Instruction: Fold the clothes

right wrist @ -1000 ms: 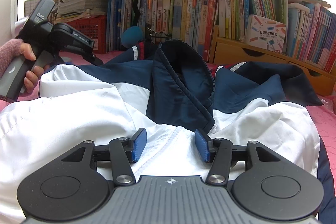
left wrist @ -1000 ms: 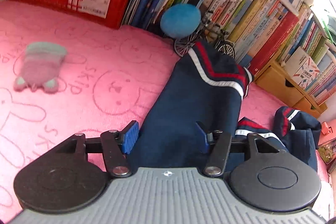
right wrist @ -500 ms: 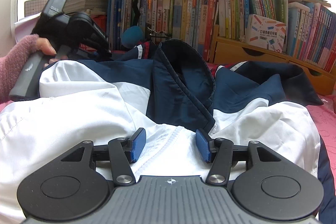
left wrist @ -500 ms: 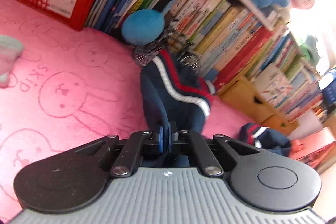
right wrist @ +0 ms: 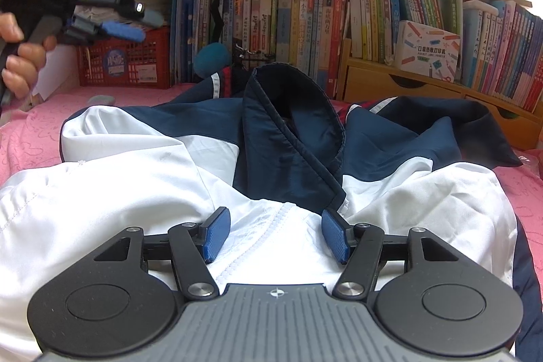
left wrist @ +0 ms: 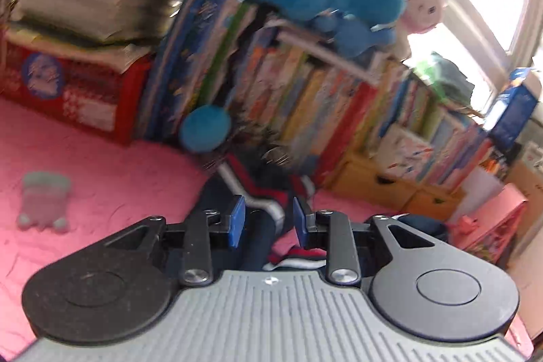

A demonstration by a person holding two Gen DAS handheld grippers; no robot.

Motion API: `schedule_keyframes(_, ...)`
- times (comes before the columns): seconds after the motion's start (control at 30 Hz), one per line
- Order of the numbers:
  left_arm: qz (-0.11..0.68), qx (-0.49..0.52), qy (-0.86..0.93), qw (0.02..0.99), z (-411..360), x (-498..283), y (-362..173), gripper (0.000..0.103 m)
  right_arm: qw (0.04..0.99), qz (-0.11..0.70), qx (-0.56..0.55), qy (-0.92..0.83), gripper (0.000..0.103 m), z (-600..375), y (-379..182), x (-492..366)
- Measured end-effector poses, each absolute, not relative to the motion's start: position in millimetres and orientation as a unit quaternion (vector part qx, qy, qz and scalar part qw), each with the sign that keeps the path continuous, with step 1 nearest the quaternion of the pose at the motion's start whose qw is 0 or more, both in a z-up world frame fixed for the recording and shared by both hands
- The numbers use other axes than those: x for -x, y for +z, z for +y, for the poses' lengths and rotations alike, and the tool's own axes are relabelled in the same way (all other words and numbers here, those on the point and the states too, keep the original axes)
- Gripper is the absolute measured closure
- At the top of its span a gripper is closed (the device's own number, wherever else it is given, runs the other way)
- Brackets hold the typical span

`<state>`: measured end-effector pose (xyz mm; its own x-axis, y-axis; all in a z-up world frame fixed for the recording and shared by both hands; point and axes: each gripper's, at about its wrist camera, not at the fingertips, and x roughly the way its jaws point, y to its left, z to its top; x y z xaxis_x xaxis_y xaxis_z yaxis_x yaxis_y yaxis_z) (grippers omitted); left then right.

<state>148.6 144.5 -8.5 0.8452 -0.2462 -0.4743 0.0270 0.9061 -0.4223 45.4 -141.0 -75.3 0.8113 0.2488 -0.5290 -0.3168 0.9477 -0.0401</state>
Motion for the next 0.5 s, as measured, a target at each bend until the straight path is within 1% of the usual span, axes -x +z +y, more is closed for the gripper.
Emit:
schedule_keyframes(0.13, 0.348, 0.243, -0.046, 0.904, 169.9, -148.8, -58.4, 0.074, 0.949, 0.269, 0.064, 0.149, 0.042, -141.3, -75.6, -45.6)
schedule_keyframes(0.23, 0.368, 0.256, -0.058, 0.892, 177.4, -142.2, -75.7, 0.074, 0.949, 0.270, 0.064, 0.149, 0.041, -141.7, -75.8, -45.8)
schedule_keyframes(0.3, 0.364, 0.268, -0.072, 0.889, 181.4, -141.2, -77.3, 0.070, 0.949, 0.270, 0.064, 0.149, 0.041, -141.9, -75.9, -45.9)
schedule_keyframes(0.33, 0.363, 0.275, -0.078, 0.887, 183.5, -140.7, -78.1, 0.062, 0.949, 0.270, 0.064, 0.149, 0.041, -141.9, -76.0, -46.0)
schedule_keyframes(0.37, 0.361, 0.282, -0.087, 0.885, 185.4, -141.4, -78.9, 0.049, 0.949, 0.270, 0.064, 0.149, 0.041, -142.0, -76.1, -46.1)
schedule_keyframes(0.4, 0.361, 0.289, -0.102, 0.881, 186.0, -143.6, -79.5, 0.041, 0.949, 0.270, 0.064, 0.150, 0.041, -142.1, -76.1, -46.1)
schedule_keyframes(0.43, 0.361, 0.291, -0.119, 0.878, 185.0, -145.9, -79.6, 0.023, 0.949, 0.270, 0.064, 0.150, 0.041, -142.2, -76.2, -46.1)
schedule_keyframes(0.47, 0.361, 0.293, -0.136, 0.875, 184.1, -148.2, -79.8, 0.009, 0.949, 0.270, 0.064, 0.150, 0.041, -142.3, -76.2, -46.0)
schedule_keyframes(0.5, 0.362, 0.288, -0.145, 0.875, 181.3, -150.1, -79.3, 0.004, 0.949, 0.270, 0.064, 0.150, 0.041, -142.3, -76.2, -46.0)
